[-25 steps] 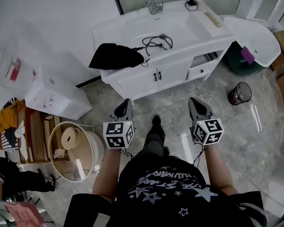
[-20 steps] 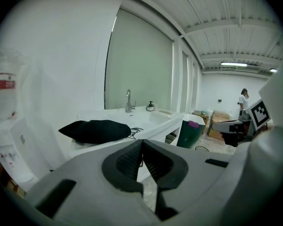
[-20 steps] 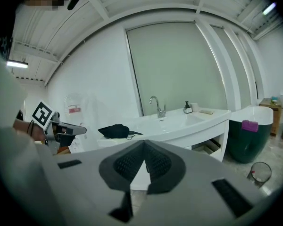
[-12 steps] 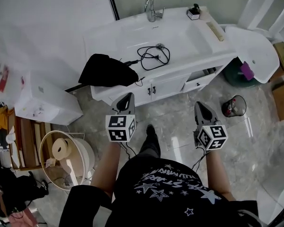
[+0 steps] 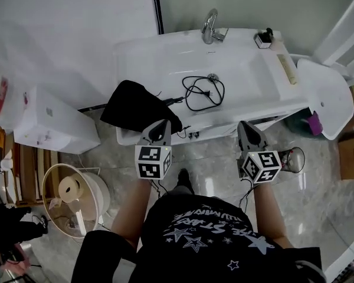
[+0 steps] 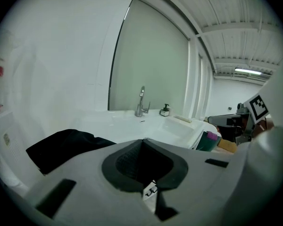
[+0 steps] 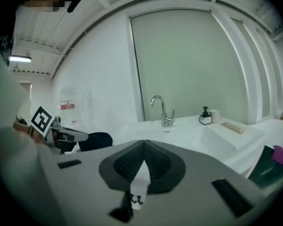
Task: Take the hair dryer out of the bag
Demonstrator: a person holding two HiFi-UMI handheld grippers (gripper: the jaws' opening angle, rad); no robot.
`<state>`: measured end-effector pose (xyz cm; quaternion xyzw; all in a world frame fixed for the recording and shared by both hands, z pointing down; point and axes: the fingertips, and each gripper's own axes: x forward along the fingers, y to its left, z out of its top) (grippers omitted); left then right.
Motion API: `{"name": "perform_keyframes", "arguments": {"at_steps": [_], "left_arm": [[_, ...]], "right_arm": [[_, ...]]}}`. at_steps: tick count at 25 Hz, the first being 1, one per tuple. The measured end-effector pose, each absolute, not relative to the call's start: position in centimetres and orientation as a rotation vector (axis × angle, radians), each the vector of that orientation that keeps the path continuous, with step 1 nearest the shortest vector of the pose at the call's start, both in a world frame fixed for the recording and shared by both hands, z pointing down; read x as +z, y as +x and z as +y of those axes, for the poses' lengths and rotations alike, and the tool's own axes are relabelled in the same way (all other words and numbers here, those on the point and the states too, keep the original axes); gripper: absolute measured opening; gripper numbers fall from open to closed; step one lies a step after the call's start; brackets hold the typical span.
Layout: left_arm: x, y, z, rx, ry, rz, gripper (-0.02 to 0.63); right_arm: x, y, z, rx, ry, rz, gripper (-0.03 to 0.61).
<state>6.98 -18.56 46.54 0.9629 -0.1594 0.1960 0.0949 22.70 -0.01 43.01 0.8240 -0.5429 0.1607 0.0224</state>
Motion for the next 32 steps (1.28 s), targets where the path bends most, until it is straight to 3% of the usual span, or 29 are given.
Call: {"name": "perform_keyframes", "arguments": {"at_steps": [14, 26, 32], "left_arm": [[48.0, 5.7, -24.7, 0.616, 2.663, -0.951, 0.011], [49.2, 5.6, -22.5, 0.624, 2.399, -1.317, 0.014], [49.5, 7.5, -20.0, 0.655, 2.372, -1.352, 0.169]], "right_arm": [[45.1, 27.6, -15.3, 0.513, 2.146, -2.117, 0.006], [46.6, 26.6, -23.3, 0.500, 1.614, -2.453, 0.006], [48.0, 24.7, -24.0, 0.506, 1.415, -2.539, 0.006]]}}
